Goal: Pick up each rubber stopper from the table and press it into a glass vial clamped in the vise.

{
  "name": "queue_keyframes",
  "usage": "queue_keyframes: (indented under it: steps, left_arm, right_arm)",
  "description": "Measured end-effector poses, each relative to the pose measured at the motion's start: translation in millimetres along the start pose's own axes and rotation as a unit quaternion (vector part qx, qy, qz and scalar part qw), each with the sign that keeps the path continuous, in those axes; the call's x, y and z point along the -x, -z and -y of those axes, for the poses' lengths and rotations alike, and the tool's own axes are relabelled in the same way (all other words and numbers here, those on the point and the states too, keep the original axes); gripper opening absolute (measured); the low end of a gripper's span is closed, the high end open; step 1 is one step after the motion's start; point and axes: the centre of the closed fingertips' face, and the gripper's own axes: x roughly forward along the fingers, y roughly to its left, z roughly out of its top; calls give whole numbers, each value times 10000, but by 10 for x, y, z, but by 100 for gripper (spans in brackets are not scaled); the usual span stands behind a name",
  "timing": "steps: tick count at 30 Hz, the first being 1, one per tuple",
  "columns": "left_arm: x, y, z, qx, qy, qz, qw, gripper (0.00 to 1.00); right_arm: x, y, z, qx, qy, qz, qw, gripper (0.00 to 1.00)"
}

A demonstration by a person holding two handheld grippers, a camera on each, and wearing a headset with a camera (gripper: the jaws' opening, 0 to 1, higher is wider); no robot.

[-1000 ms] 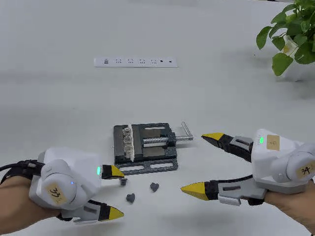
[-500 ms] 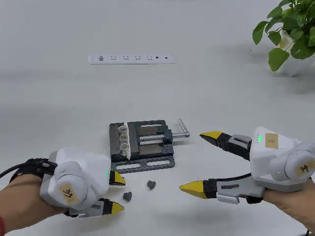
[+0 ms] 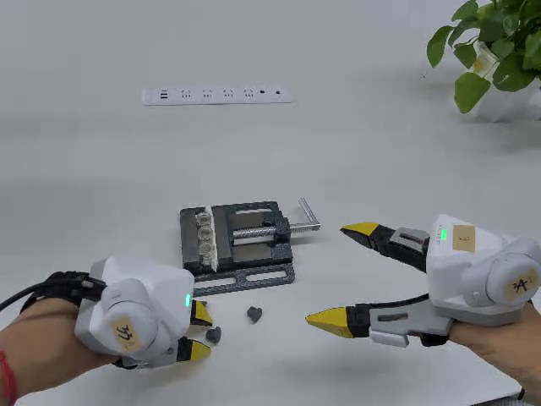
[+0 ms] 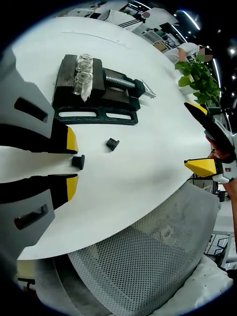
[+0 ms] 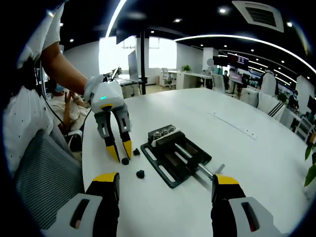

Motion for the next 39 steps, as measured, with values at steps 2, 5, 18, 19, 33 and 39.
queue_keyframes:
  steps: [2,5,18,19,33,39]
  left_arm:
    - [-9,1,0,-54,1,-29,10000,11]
    - [-14,-3,0,-52,17,-36,10000,10]
    - [-7,-2,-28,-84,19,-127,9999,5]
    - [-10,-1,-29,-90,17,-126,9999,5]
    - [92,-177,-77,517,-278,264,9979,4]
    - [263,-471,-126,1050,-535,851,9894,4]
  right_arm:
    - [3,8,-2,-17,-2,-9,10000,74]
    - [8,12,-5,-24,8,3,10000,74]
    - [2,13,-9,-69,10,11,10000,73]
    - [2,10,-9,-63,9,15,10000,73]
    - [-39,-106,-80,-1,-152,30,9999,73]
    - [-57,-315,-154,165,-367,100,9991,70]
